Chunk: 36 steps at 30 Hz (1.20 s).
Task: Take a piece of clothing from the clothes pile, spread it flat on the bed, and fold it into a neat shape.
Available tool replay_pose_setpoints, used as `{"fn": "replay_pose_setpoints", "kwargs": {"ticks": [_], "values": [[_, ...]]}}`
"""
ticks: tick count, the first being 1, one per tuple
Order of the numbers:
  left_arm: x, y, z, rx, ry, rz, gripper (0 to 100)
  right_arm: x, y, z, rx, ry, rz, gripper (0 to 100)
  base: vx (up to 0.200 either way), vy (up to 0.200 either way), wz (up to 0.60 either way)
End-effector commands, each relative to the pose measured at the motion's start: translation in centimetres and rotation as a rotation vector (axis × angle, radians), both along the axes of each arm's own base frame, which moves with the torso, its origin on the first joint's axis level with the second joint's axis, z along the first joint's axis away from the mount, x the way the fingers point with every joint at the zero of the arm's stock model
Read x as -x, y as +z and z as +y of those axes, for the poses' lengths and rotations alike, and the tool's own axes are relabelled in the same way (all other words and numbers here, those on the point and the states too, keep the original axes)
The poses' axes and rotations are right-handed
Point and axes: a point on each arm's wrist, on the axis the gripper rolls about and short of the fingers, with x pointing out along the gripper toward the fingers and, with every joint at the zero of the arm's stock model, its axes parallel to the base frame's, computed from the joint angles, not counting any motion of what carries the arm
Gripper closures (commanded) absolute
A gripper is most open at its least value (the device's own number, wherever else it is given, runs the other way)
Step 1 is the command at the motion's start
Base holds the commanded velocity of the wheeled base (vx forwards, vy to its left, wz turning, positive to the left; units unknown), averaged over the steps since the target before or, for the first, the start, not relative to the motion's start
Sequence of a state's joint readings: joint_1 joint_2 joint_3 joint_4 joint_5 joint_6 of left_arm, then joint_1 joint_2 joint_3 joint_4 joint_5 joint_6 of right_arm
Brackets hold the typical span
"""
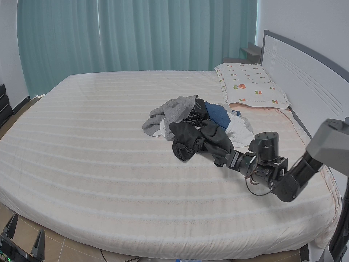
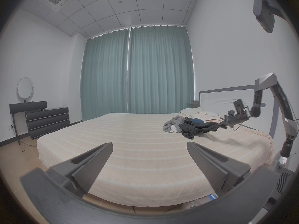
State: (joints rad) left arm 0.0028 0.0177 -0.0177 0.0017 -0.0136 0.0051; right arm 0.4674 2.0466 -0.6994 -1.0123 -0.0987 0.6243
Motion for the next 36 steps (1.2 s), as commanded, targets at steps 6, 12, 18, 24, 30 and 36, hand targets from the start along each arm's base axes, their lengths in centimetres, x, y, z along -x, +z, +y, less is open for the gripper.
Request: {"fn": "replay_pose_setpoints", "kwargs": {"ticks": [6,12,18,24,30,36], "values": [[0.0,-0.4,0.0,-0.004,-0.012,-0.005,0,9.4,9.2,-2.7,-0.196,0.181,-0.282,100,0.0,0.0,0.0],[0.0,-0.4,-0.1,-0.059,-0.035,-0.01,0,9.9,14.3,-2.8,-0.277,0.205,-0.461,100,0.0,0.0,0.0],[0.1,10.2,-0.1,0.129,-0.071,-0.189,0,10.7,15.8,-2.3,-0.28,0.257,-0.524,100,0.0,0.0,0.0],[-4.7,11.5,-0.5,0.035,-0.248,0.029,0,11.2,16.5,-2.2,-0.287,0.28,-0.55,100,0.0,0.0,0.0],[-9.9,9.9,-2.1,-0.026,-0.499,0.308,0,11.1,16.1,-2.2,-0.276,0.283,-0.538,100,0.0,0.0,0.0],[-13.4,7.6,-4.4,-0.056,-0.615,0.541,0,11.1,16.1,-2.1,-0.276,0.286,-0.538,100,0.0,0.0,0.0]]}}
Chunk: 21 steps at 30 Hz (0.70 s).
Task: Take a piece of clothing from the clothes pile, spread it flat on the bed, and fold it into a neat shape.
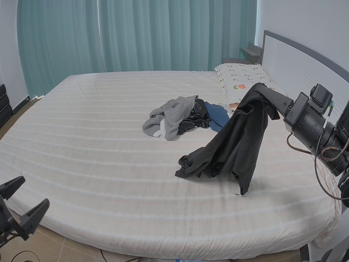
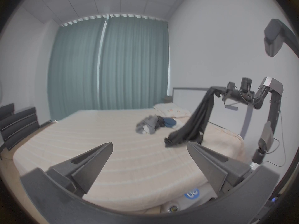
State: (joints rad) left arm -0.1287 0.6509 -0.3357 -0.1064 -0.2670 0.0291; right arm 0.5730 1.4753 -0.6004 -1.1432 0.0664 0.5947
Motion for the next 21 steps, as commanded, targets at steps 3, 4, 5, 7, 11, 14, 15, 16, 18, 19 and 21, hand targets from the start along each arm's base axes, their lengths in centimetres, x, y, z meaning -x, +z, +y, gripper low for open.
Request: {"fn": "replay_pose_setpoints", "kwargs": {"ticks": [3,4,5,7,11,14,15,16,18,19,21], "values": [[-8.7,-3.6,-4.5,-0.113,-0.271,0.414,0,0.1,-0.2,0.1,0.024,0.009,0.003,100,0.0,0.0,0.0],[-9.7,-4.1,-5.2,-0.119,-0.285,0.433,0,0.1,-0.2,0.2,0.024,0.009,0.003,100,0.0,0.0,0.0],[-10.7,-4.8,-5.9,-0.127,-0.297,0.447,0,0.0,-0.1,0.2,0.022,0.008,-0.001,100,0.0,0.0,0.0],[-12.3,-6.0,-6.8,-0.135,-0.305,0.46,0,0.0,0.2,0.0,0.017,0.003,-0.009,100,0.0,0.0,0.0],[-14.8,-8.8,-8.8,-0.179,-0.299,0.49,0,0.0,0.6,0.0,0.008,0.003,-0.023,100,0.0,0.0,0.0],[-16.6,-11.1,-10.9,-0.201,-0.274,0.493,0,-0.1,0.4,0.1,0.013,0.003,-0.015,100,0.0,0.0,0.0],[-17.4,-11.8,-11.7,-0.196,-0.255,0.496,0,-0.1,0.3,0.1,0.014,0.003,-0.013,100,0.0,0.0,0.0],[-17.6,-12.0,-12.0,-0.194,-0.251,0.496,0,-0.1,0.3,0.1,0.014,0.003,-0.013,100,0.0,0.0,0.0],[-19.4,-13.7,-14.1,-0.172,-0.199,0.502,0,-0.2,0.3,0.1,0.014,0.003,-0.013,100,0.0,0.0,0.0],[-19.4,-13.7,-14.1,-0.172,-0.199,0.502,0,-0.2,0.3,0.1,0.014,0.003,-0.013,100,0.0,0.0,0.0],[-21.0,-15.5,-15.6,-0.132,-0.169,0.529,0,0.0,0.5,0.1,0.011,0.003,-0.018,100,0.0,0.0,0.0]]}}
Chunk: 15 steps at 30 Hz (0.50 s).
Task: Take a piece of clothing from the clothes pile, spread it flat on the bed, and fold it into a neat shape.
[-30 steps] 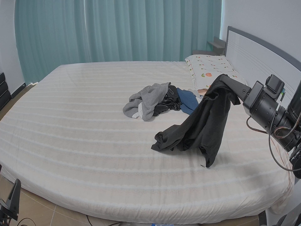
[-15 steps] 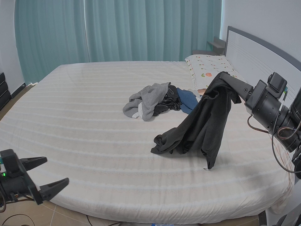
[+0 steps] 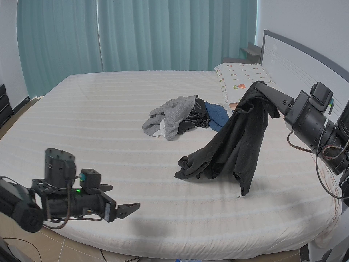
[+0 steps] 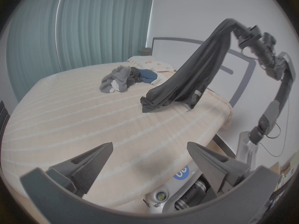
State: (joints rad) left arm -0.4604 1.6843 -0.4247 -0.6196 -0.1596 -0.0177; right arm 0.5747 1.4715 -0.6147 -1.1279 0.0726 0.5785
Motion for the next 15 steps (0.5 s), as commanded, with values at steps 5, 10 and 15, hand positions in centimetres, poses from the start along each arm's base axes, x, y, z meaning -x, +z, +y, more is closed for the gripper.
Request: {"fn": "replay_pose_setpoints", "kwargs": {"ticks": [5,10,15], "values": [[-7.6,-9.5,-8.0,-0.01,0.075,0.059,0,0.0,0.4,-0.1,-0.007,-0.002,-0.011,100,0.0,0.0,0.0],[-10.0,-10.8,-9.6,-0.003,0.114,0.001,0,-0.1,0.2,0.0,-0.002,0.0,-0.005,100,0.0,0.0,0.0],[-11.4,-11.1,-10.8,0.016,0.109,-0.023,0,-0.2,0.6,0.1,-0.011,0.001,-0.019,100,0.0,0.0,0.0]]}}
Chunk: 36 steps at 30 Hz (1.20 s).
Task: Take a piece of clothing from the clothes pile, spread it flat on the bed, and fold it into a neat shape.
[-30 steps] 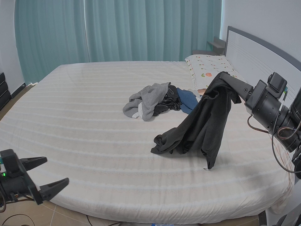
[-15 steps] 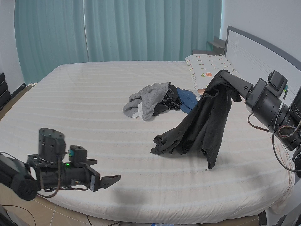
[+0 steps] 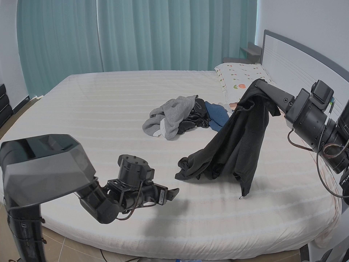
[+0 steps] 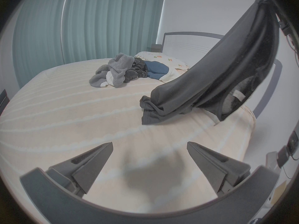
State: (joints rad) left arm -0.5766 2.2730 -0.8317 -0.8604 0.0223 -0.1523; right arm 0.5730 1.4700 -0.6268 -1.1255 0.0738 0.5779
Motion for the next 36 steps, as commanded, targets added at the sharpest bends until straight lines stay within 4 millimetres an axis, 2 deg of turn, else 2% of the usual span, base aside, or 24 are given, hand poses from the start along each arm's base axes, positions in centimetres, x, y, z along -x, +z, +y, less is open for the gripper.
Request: {"fn": "replay_pose_setpoints", "kwargs": {"ticks": [1,7,15,20,21,25,28,30,33,34,36], "values": [[-1.9,-2.9,-1.9,-0.004,-0.003,0.005,0,-0.2,0.5,0.2,-0.009,0.002,-0.014,100,0.0,0.0,0.0],[-2.8,-3.1,-2.9,-0.004,-0.011,0.002,0,-0.3,0.9,0.2,-0.017,0.001,-0.025,100,0.0,0.0,0.0],[-4.7,-4.5,-4.1,0.012,-0.008,-0.014,0,-0.3,1.5,0.4,-0.029,0.01,-0.045,100,0.0,0.0,0.0],[-5.9,-5.1,-5.0,0.068,0.018,-0.021,0,-0.3,1.7,0.5,-0.033,0.01,-0.05,100,0.0,0.0,0.0],[-6.0,-5.0,-5.0,0.074,0.021,-0.02,100,-0.4,1.7,0.5,-0.031,0.01,-0.047,100,0.0,0.0,0.0],[-5.5,-4.8,-4.7,0.12,0.072,0.025,100,-0.9,1.1,0.3,-0.018,-0.006,-0.03,100,0.0,0.0,0.0],[-4.3,-3.6,-3.7,0.131,0.093,0.054,100,-1.5,0.6,0.3,-0.007,-0.018,-0.013,100,0.0,0.0,0.0],[-3.3,-2.4,-2.9,0.138,0.1,0.063,100,-2.1,0.0,0.3,0.005,-0.029,0.006,100,0.0,0.0,0.0],[-1.7,0.4,-1.5,0.178,0.13,0.073,100,-3.4,-1.7,0.4,0.037,-0.052,0.06,100,0.0,0.0,0.0],[-1.5,0.7,-1.3,0.181,0.133,0.074,100,-3.6,-1.9,0.4,0.04,-0.055,0.065,100,0.0,0.0,0.0],[-0.1,3.2,-0.2,0.213,0.149,0.063,100,-4.6,-3.7,0.5,0.066,-0.068,0.124,100,0.0,0.0,0.0]]}}
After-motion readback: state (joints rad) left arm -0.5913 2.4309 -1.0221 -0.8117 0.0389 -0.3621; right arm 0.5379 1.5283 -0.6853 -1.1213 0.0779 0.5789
